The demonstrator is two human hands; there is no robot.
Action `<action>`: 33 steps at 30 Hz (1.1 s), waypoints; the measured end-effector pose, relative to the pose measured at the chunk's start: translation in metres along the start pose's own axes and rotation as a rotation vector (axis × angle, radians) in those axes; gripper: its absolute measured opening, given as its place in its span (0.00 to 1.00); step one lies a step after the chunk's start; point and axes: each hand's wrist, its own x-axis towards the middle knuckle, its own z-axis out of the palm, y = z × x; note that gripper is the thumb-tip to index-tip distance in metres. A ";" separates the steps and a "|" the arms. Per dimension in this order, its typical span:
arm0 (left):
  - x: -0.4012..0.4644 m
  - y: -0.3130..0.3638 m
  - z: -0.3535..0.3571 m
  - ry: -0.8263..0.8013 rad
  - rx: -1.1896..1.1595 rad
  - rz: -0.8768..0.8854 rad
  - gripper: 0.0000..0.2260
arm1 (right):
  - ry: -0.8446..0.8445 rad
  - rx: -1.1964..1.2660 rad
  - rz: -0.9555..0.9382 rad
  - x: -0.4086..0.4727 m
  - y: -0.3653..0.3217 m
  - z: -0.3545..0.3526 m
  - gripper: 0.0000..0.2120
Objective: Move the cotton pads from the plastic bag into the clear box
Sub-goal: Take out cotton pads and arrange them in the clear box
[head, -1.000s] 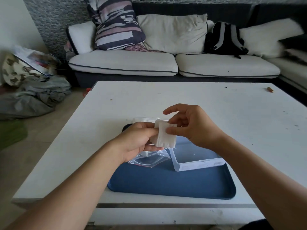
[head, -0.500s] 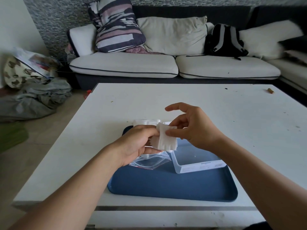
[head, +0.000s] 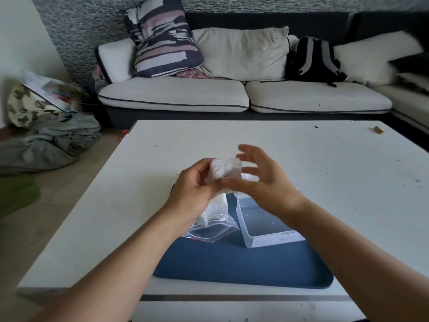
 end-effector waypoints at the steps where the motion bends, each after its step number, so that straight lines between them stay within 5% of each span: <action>1: 0.000 0.002 0.001 0.012 -0.020 0.049 0.13 | -0.020 -0.011 -0.024 -0.001 0.001 0.003 0.32; 5: -0.002 0.006 0.004 0.075 -0.008 0.169 0.14 | -0.008 0.055 -0.175 -0.006 -0.004 0.013 0.11; 8: -0.003 0.006 0.003 0.125 0.099 0.240 0.14 | -0.032 0.128 -0.174 -0.010 -0.004 0.021 0.10; 12: -0.006 0.003 0.007 0.141 0.138 0.244 0.16 | 0.016 0.185 -0.065 -0.012 -0.001 0.035 0.23; 16: -0.008 0.005 0.010 0.081 0.193 0.231 0.19 | 0.092 0.198 0.017 -0.006 0.000 0.034 0.16; 22: -0.002 0.006 0.002 0.056 -0.001 -0.033 0.17 | -0.001 0.395 0.144 -0.001 0.001 0.019 0.10; 33: -0.005 0.002 0.005 0.035 0.096 0.057 0.14 | 0.051 0.553 0.330 0.000 -0.006 0.018 0.14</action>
